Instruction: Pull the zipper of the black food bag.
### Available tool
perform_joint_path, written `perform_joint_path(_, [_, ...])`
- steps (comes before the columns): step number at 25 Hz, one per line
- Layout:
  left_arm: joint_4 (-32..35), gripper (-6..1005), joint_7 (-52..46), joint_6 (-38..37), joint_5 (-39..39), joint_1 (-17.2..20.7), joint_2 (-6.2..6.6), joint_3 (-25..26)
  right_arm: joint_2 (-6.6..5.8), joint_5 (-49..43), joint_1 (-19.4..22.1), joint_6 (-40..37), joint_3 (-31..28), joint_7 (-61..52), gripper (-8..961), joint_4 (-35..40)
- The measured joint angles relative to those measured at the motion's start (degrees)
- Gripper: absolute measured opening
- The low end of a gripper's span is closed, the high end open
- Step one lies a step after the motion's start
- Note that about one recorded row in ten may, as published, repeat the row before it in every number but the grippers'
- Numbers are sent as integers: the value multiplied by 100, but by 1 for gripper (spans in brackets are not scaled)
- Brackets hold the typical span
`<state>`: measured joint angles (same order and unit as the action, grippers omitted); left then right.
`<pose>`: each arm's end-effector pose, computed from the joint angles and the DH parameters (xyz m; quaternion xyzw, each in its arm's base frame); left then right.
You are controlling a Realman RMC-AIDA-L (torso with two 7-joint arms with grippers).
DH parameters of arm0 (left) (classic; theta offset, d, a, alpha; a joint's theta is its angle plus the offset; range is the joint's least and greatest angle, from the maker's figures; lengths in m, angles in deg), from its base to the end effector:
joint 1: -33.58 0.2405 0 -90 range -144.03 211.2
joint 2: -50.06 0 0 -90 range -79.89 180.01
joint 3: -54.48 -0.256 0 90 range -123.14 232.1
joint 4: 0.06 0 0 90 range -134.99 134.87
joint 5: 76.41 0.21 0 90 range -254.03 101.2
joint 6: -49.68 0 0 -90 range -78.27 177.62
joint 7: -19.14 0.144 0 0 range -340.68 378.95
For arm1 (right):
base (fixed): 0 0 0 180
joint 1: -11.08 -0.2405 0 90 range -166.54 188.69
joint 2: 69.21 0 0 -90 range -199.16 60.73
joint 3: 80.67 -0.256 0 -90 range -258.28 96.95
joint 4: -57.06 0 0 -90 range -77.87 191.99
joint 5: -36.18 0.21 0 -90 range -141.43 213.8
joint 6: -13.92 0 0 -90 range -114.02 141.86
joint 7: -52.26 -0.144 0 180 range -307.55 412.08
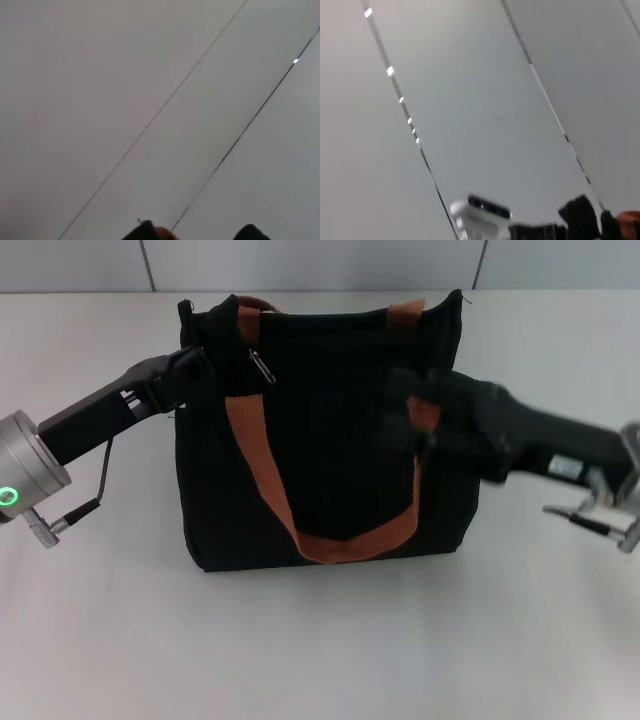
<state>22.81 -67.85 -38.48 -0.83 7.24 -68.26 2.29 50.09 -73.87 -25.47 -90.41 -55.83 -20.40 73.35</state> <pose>-0.2518 0.3227 -0.0023 -0.7854 -0.3723 -0.4795 0.1210 0.2138 0.3081 -0.0189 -0.8575 0.2228 0.4632 0.0216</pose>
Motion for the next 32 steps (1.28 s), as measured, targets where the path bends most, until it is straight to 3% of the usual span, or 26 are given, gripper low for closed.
perform_joint_path(4, [1, 17, -63, 27, -6, -27, 2, 0, -8, 134, -253, 53, 17, -1801, 824, 371])
perform_joint_path(8, [2, 17, -104, 26, 5, -105, -8, -32, -13, 136, -513, 354, 99, -2846, 824, 685])
perform_joint_path(14, [32, 18, -256, 26, 8, -223, -4, -57, -9, 138, -833, 837, 468, -3361, 824, 703])
perform_joint_path(18, [115, 18, -298, 52, 13, -245, -5, -48, 1, 132, -1077, 1201, 1187, -3973, 824, 1077])
perform_joint_path(25, [151, 19, -283, 103, 13, -288, -15, -63, 34, 190, -1162, 1516, 1674, -3853, 823, 1141])
perform_joint_path(32, [151, 20, -252, 174, 12, -364, -25, -65, 41, 832, -1050, 1546, 2275, -3101, 823, 1105])
